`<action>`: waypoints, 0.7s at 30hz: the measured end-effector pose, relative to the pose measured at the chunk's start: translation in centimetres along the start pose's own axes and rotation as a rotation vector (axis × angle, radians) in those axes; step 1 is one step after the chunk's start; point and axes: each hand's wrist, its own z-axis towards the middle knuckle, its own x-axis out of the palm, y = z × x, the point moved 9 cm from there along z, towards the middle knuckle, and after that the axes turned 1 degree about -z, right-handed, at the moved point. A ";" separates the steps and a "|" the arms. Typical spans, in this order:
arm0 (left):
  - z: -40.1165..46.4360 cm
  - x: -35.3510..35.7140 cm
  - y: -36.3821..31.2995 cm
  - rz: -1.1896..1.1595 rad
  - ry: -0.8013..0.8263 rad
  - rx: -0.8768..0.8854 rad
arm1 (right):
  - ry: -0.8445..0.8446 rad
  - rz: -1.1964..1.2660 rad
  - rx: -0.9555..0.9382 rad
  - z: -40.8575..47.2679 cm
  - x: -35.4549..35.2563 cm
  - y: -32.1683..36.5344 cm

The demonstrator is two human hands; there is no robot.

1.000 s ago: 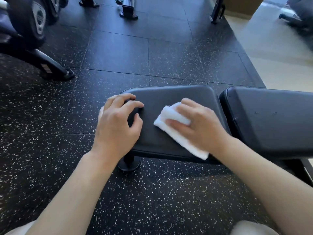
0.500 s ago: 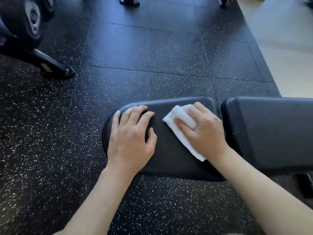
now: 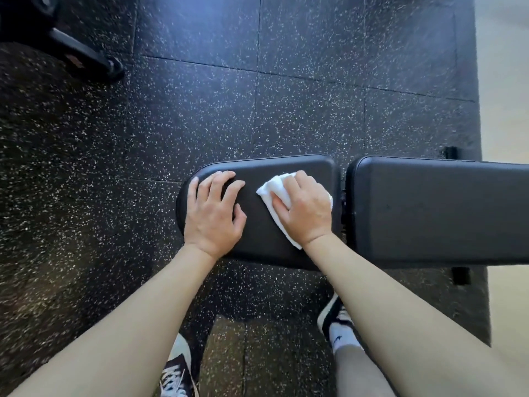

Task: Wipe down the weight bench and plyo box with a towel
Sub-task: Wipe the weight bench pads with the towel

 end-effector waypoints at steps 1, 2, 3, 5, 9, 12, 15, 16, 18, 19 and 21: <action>0.0 0.1 -0.1 0.012 0.004 0.004 | 0.001 0.012 0.000 -0.1 0.0 -0.1; 0.0 0.1 -0.2 0.020 0.006 0.005 | 0.002 0.026 0.001 -0.1 -0.1 -0.3; 0.2 0.2 -0.3 0.029 0.006 0.003 | 0.003 0.045 0.004 0.1 -0.1 -0.5; 0.6 0.3 -0.6 0.046 0.027 -0.008 | 0.021 0.106 0.005 0.5 -0.3 -0.8; 0.7 0.6 -0.6 0.111 0.064 -0.036 | 0.117 0.227 -0.092 2.2 -1.0 -3.1; -0.2 1.2 -0.8 0.135 0.077 -0.065 | 0.123 0.180 -0.014 4.8 -1.1 -8.9; -0.2 1.5 -1.4 0.117 0.059 -0.162 | 0.165 0.180 0.073 7.0 0.4 -11.8; -0.2 1.7 -1.6 0.097 0.051 -0.205 | 0.173 0.166 0.072 7.3 0.8 -11.8; -0.5 1.7 -1.9 0.054 0.042 -0.272 | 0.195 0.129 0.058 7.7 0.9 -10.6; -0.7 1.8 -1.9 0.038 0.040 -0.277 | 0.202 0.120 0.070 7.8 1.0 -9.9; -1.2 2.0 -2.1 0.021 0.039 -0.256 | 0.188 0.097 0.082 7.7 0.9 -7.4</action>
